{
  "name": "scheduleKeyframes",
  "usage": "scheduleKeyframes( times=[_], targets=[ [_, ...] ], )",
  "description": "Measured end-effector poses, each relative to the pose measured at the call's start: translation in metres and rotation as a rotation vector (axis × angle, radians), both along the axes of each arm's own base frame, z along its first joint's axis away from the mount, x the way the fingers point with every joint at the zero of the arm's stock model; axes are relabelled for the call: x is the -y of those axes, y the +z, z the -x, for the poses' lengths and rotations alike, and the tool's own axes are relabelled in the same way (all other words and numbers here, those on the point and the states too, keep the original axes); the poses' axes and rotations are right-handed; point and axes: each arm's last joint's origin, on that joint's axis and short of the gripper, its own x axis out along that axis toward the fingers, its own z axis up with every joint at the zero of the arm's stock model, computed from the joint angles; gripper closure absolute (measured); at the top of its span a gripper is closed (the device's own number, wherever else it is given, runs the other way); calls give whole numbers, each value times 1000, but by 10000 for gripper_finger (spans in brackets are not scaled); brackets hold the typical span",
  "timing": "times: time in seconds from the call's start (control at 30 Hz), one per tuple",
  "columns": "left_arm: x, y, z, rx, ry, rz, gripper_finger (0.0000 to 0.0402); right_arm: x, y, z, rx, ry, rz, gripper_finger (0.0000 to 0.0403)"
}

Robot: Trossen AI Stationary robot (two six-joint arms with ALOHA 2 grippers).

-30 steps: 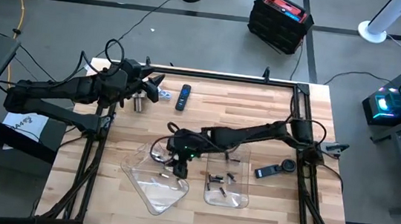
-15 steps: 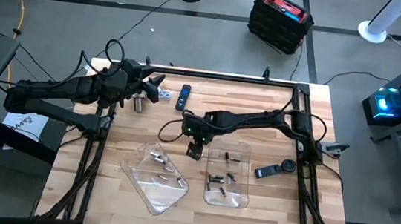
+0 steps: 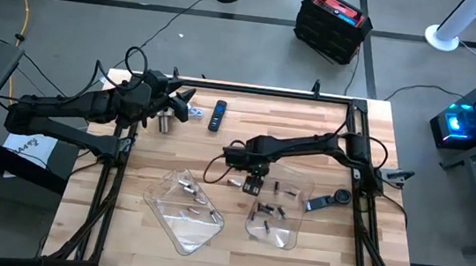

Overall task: Sort batteries
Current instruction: Put the silver battery into the left transparent bin

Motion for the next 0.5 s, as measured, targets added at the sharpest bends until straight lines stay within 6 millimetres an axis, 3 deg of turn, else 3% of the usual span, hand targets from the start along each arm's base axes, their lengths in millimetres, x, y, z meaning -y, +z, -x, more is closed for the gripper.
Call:
scheduleKeyframes(
  times=[0.33,0.5],
  targets=[
    [0,0,0,-1,0,-1,177,-16,5,-34,335,-63,-110,179],
    [0,0,0,-8,-2,-7,177,-23,-21,-42,317,-68,-86,179]
  ],
)
